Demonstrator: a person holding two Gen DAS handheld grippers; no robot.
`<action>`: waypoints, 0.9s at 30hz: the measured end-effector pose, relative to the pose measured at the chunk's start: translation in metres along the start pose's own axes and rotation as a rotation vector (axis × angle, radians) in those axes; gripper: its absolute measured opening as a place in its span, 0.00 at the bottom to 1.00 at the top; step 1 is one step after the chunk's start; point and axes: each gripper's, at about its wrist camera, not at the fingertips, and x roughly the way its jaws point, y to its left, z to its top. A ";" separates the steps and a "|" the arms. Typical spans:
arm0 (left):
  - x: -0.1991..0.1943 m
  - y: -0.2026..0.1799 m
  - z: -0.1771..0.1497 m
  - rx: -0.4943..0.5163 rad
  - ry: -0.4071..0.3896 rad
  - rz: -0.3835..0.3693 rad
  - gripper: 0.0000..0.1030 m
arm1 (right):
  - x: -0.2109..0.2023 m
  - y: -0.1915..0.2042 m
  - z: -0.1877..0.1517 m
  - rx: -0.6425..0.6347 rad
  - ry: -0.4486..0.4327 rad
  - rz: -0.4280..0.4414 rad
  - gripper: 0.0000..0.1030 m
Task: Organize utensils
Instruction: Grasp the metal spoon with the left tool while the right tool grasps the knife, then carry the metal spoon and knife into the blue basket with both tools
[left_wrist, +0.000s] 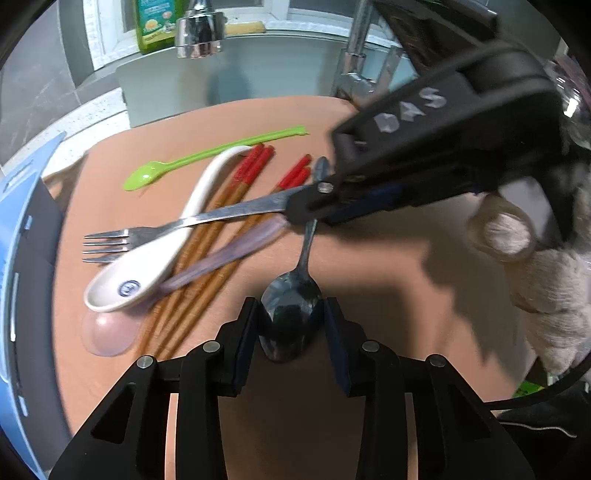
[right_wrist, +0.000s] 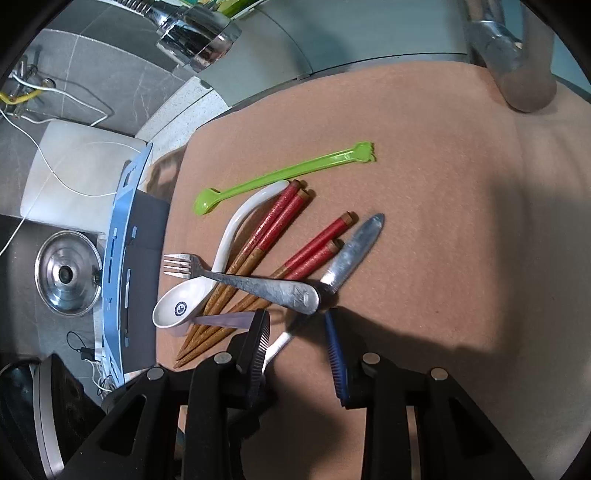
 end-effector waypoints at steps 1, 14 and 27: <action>0.000 -0.001 -0.001 -0.004 0.001 -0.011 0.32 | 0.000 0.001 0.000 -0.002 -0.003 -0.005 0.27; -0.007 -0.018 -0.016 -0.017 -0.002 -0.084 0.32 | -0.003 -0.013 -0.007 0.040 -0.006 0.016 0.09; -0.018 -0.029 -0.016 0.013 -0.041 -0.120 0.32 | -0.036 -0.036 -0.022 0.199 -0.060 0.141 0.05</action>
